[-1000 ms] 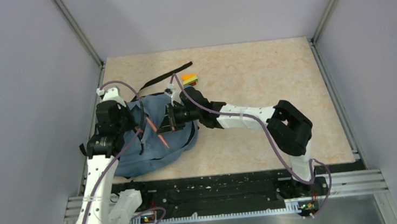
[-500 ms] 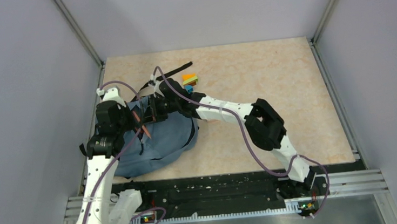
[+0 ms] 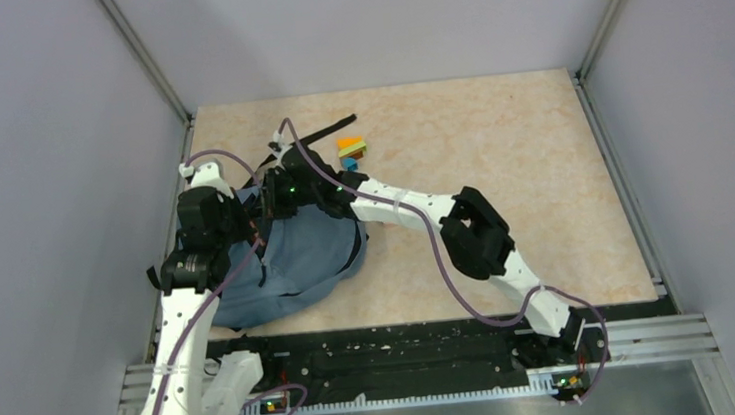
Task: Pack the student bag
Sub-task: Place the stationery in the student bag, then pick up the stationery from the center of the board.
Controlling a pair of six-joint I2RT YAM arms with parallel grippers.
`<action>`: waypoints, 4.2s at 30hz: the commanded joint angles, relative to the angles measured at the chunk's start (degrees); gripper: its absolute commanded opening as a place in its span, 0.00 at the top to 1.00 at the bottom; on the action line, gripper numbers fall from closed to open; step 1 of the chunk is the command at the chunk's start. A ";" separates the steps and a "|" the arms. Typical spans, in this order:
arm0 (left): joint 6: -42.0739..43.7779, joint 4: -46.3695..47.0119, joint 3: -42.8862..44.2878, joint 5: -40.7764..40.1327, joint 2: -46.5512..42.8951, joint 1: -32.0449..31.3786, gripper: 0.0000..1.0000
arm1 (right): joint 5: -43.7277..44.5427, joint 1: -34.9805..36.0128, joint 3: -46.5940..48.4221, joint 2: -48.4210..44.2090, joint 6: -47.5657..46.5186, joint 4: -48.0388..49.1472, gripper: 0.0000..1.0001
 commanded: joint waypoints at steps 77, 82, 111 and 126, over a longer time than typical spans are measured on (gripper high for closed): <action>-0.30 4.48 1.25 0.47 -1.91 -0.18 1.00 | 22.42 -14.56 -61.24 -31.39 -64.36 12.29 0.35; -0.31 4.44 1.31 0.78 -1.74 -0.22 1.00 | 22.66 -14.56 -61.25 -30.90 -65.44 13.35 0.41; -0.31 4.37 1.26 0.69 -1.74 -0.18 1.00 | 17.77 -13.00 -62.39 -35.74 -63.66 9.54 1.00; -0.39 4.75 1.19 1.64 -1.85 -0.19 1.00 | 18.80 0.93 -59.44 -51.83 -60.52 7.47 1.00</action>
